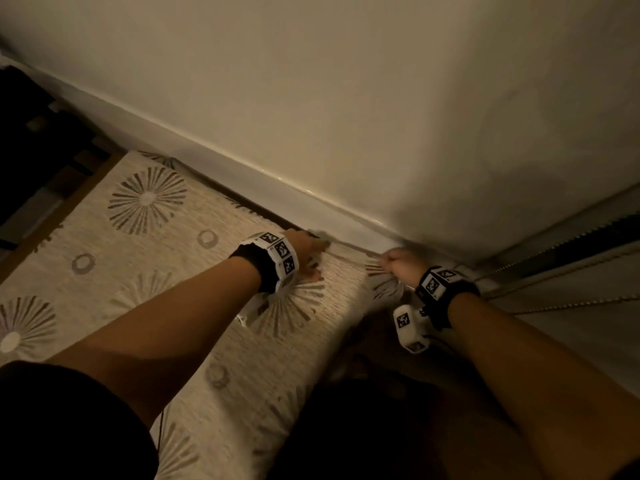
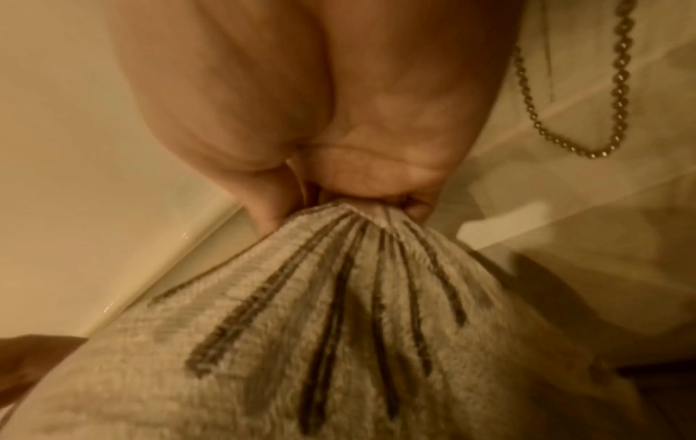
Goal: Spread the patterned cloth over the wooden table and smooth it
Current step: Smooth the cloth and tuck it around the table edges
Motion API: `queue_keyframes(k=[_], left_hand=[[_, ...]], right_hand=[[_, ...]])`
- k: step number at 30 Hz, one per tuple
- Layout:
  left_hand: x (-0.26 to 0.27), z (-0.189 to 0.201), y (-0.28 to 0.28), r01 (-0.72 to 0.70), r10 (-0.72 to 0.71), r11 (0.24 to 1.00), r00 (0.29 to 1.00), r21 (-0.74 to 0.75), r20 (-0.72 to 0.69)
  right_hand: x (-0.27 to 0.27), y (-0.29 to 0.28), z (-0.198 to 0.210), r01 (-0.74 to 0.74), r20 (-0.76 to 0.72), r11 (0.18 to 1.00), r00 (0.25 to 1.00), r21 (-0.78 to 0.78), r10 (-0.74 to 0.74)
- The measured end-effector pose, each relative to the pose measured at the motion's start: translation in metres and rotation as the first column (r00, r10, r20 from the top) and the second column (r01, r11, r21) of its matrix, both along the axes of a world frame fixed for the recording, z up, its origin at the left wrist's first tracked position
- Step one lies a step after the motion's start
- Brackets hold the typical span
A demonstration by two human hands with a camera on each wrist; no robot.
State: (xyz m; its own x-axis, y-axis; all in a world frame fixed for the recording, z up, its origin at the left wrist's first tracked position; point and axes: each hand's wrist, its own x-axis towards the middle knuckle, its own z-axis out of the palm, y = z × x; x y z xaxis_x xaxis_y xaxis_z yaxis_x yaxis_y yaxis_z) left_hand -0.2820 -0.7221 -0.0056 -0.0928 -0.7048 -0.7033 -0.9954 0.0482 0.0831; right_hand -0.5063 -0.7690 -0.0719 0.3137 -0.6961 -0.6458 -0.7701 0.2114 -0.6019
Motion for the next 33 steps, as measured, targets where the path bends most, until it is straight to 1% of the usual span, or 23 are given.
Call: queue_keyframes(k=[2, 4, 5, 7, 8, 9, 10, 11, 12, 14, 16, 17, 18, 20, 22, 25, 27, 29, 31, 33], left_hand=[[-0.003, 0.000, -0.001, -0.013, 0.013, 1.000, 1.000, 0.010, 0.025], [-0.004, -0.001, 0.000, 0.000, 0.000, 1.000, 0.999, 0.002, 0.036], [-0.004, -0.002, 0.001, 0.001, -0.001, 1.000, 0.999, -0.004, 0.040], [-0.005, -0.007, 0.003, -0.013, 0.015, 1.000, 0.998, -0.022, 0.062], [-0.007, -0.009, 0.004, -0.019, 0.021, 0.999, 0.998, -0.028, 0.067], [-0.008, -0.012, 0.006, -0.026, 0.028, 0.999, 0.998, -0.036, 0.065], [-0.009, -0.015, 0.008, -0.032, 0.035, 0.998, 0.997, -0.045, 0.064], [-0.010, -0.017, 0.010, -0.043, 0.047, 0.998, 0.997, -0.054, 0.065], [-0.010, -0.017, 0.013, -0.058, 0.063, 0.996, 0.996, -0.065, 0.068], [-0.005, -0.015, 0.022, -0.104, 0.114, 0.987, 0.990, -0.121, 0.078], [0.002, -0.009, 0.036, -0.186, 0.201, 0.961, 0.978, -0.203, 0.057], [0.006, -0.006, 0.045, -0.257, 0.269, 0.931, 0.963, -0.258, 0.013], [0.012, -0.003, 0.058, -0.333, 0.339, 0.887, 0.940, -0.321, -0.041], [0.025, -0.002, 0.094, -0.453, 0.448, 0.781, 0.886, -0.430, -0.121], [0.040, -0.006, 0.139, -0.544, 0.551, 0.711, 0.825, -0.446, -0.127], [0.065, -0.011, 0.209, -0.681, 0.687, 0.663, 0.718, -0.309, -0.108], [0.077, -0.009, 0.253, -0.765, 0.766, 0.582, 0.630, -0.277, -0.128], [0.080, -0.004, 0.297, -0.816, 0.832, 0.488, 0.542, -0.309, -0.117], [0.075, -0.003, 0.338, -0.843, 0.887, 0.398, 0.455, -0.361, -0.084], [0.067, -0.008, 0.374, -0.874, 0.931, 0.294, 0.353, -0.387, -0.090]], right_hand=[[-0.003, 0.004, -0.007, 0.034, 0.007, 0.997, 0.999, -0.075, -0.034], [0.003, 0.010, -0.007, -0.047, -0.064, 0.983, 0.997, -0.179, 0.036], [0.007, 0.014, -0.002, -0.084, -0.073, 0.968, 0.995, -0.235, 0.069], [0.016, 0.021, 0.014, -0.138, 0.022, 0.947, 0.988, -0.289, 0.151], [0.020, 0.023, 0.022, -0.174, 0.076, 0.947, 0.977, -0.270, 0.201], [0.025, 0.026, 0.030, -0.220, 0.118, 0.952, 0.961, -0.211, 0.248], [0.031, 0.030, 0.037, -0.279, 0.130, 0.952, 0.947, -0.125, 0.294], [0.037, 0.032, 0.042, -0.342, 0.105, 0.939, 0.933, -0.050, 0.345], [0.042, 0.031, 0.041, -0.401, 0.043, 0.916, 0.915, 0.000, 0.401], [0.051, 0.027, 0.037, -0.488, -0.145, 0.872, 0.861, 0.041, 0.488], [0.061, 0.019, 0.031, -0.544, -0.289, 0.839, 0.801, 0.015, 0.525], [0.067, 0.016, 0.030, -0.585, -0.328, 0.810, 0.773, -0.040, 0.543], [0.075, 0.014, 0.031, -0.628, -0.351, 0.767, 0.752, -0.128, 0.558], [0.094, 0.017, 0.041, -0.691, -0.343, 0.648, 0.722, -0.321, 0.601], [0.121, 0.026, 0.054, -0.725, -0.304, 0.539, 0.678, -0.429, 0.669], [0.172, 0.057, 0.067, -0.806, -0.282, 0.404, 0.546, -0.433, 0.789], [0.206, 0.087, 0.072, -0.848, -0.276, 0.321, 0.457, -0.421, 0.846], [0.236, 0.124, 0.073, -0.867, -0.272, 0.218, 0.365, -0.448, 0.890], [0.256, 0.167, 0.069, -0.853, -0.281, 0.114, 0.290, -0.510, 0.915], [0.265, 0.215, 0.060, -0.854, -0.286, 0.048, 0.226, -0.518, 0.931]])
